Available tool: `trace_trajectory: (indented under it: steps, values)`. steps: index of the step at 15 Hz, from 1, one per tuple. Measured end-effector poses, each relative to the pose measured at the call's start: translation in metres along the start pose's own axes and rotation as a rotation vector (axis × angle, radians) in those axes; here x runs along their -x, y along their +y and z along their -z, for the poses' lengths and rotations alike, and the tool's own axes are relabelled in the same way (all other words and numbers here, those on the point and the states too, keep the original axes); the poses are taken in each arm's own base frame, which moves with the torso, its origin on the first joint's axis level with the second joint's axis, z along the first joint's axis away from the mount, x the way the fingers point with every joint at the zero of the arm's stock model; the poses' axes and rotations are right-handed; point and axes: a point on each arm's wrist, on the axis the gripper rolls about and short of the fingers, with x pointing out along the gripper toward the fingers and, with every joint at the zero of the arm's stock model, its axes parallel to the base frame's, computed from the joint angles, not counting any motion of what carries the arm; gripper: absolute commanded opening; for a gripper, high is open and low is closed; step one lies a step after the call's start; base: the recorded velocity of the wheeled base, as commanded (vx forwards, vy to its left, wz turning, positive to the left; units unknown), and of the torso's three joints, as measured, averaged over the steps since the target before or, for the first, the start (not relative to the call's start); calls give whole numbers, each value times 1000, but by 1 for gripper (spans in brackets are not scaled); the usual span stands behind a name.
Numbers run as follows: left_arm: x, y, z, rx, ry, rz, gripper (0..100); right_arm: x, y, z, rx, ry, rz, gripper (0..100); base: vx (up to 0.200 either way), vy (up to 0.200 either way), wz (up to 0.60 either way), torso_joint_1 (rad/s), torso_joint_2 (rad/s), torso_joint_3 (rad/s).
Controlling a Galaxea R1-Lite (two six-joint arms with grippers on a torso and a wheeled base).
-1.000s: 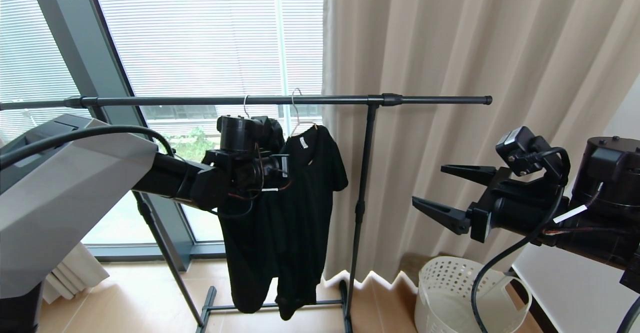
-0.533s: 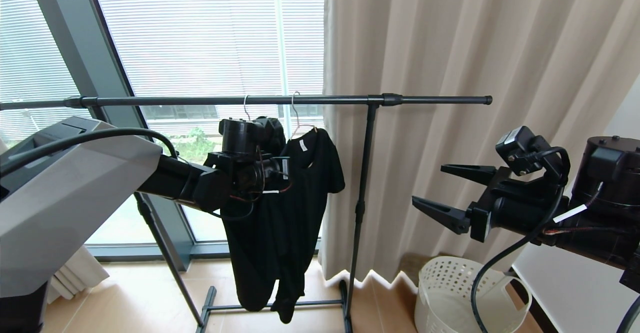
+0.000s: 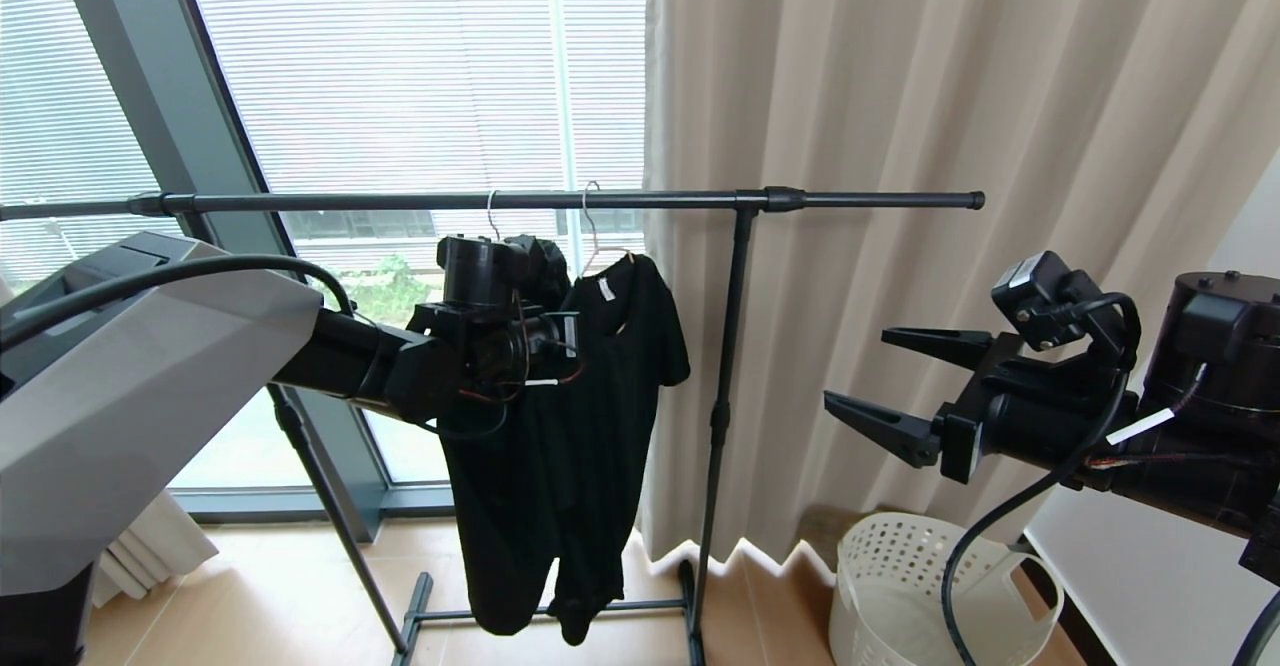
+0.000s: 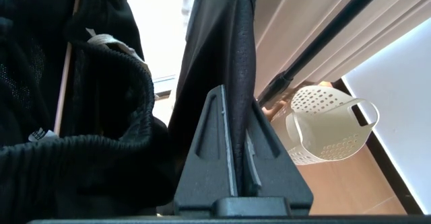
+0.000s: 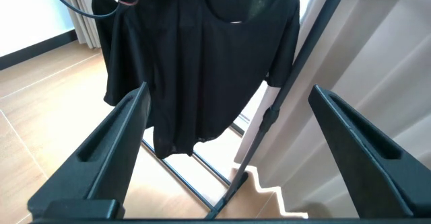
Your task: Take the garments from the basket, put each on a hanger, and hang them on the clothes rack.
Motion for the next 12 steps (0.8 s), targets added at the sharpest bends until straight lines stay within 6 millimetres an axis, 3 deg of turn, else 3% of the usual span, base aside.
trace_trajectory:
  steps: [3,4,12]
  values:
    - [1,0,1,13,3,0,0,0,0,0,0,-1,0,100,0,0,0,0,0,0]
    - [1,0,1,13,3,-1,100,0,0,0,0,0,0,100,0,0,0,0,0,0]
    - [8,0,0,14,6,-2,100,1,0,-1,2,-6,1,100,0,0,0,0,0,0]
